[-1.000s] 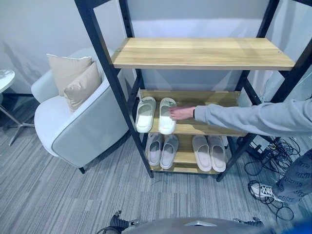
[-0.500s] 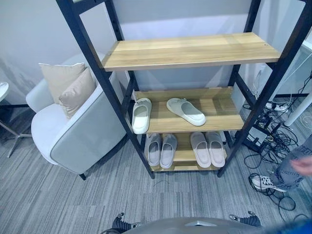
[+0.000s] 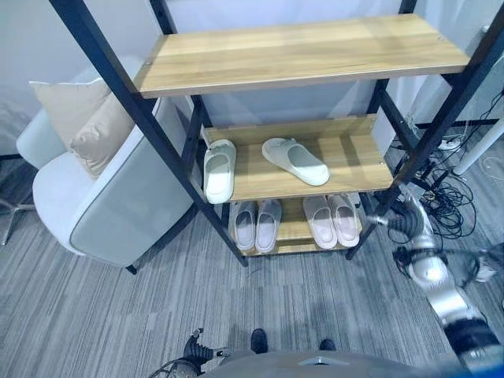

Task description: Arrange the slippers neatly on the shoe rack.

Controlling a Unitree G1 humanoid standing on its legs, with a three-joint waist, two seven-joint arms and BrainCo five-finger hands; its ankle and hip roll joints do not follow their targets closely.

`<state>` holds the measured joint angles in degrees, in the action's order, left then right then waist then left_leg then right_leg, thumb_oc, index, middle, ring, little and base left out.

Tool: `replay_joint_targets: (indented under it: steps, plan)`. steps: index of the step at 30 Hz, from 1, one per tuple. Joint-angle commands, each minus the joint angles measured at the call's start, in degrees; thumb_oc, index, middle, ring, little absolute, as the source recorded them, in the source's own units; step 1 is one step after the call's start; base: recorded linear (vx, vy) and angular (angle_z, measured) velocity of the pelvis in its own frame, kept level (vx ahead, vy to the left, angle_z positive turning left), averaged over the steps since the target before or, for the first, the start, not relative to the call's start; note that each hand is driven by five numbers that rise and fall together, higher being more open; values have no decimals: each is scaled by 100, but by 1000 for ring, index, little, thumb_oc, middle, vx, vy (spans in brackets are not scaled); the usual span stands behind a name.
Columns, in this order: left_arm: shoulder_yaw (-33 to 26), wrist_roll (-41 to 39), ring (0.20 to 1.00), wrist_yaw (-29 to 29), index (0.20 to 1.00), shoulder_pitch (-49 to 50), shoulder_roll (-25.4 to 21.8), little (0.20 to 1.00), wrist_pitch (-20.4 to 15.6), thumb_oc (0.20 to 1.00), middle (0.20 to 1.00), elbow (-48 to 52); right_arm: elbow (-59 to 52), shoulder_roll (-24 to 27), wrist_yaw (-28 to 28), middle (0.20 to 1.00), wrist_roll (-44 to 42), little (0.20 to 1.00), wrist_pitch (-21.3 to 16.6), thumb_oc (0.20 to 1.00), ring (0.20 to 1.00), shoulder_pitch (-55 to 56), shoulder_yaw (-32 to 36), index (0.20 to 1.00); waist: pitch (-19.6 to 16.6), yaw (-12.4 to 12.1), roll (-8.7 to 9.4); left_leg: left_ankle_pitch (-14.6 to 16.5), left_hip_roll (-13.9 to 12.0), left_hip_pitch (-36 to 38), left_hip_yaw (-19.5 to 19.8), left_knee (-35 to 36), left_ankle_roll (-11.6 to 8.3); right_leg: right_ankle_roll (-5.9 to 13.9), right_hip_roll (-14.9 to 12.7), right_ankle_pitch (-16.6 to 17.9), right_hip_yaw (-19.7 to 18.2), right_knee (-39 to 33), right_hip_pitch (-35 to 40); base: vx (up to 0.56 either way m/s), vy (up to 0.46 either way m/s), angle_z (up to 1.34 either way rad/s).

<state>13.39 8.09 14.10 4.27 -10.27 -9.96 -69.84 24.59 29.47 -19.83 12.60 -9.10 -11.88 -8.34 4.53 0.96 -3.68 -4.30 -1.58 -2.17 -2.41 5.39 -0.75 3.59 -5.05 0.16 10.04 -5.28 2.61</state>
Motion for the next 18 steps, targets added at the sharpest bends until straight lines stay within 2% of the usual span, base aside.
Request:
replay_joint_targets:
  steps: [1,11,18]
  plan:
    - [264,0,1000,62,1000,-431,-49,1000,-138,1000,1000,-347,19,57,-277,1000,-8,1000,-81,1000,1000,-382,-202,1000,-24,-190,218,386,69,-239,267,-39,-263,601,-570,150,16,28,-407,-96,30,9]
    - [491,-311,1000,133,1000,-575,-171,1000,-274,1000,1000,-299,1455,94,-386,1000,-531,1000,-24,1000,1000,-2251,-891,1000,-130,-502,277,39,116,-1212,310,-39,-326,532,-617,387,-15,28,-1329,-38,20,8]
    - [609,-471,1000,193,1000,-581,-168,1000,-333,1000,1000,-226,1824,183,-800,1000,-1324,1000,-172,1000,1000,-2847,-382,1000,-37,-628,307,-27,118,-1382,360,-39,-361,548,-633,418,35,28,-1460,3,1,1]
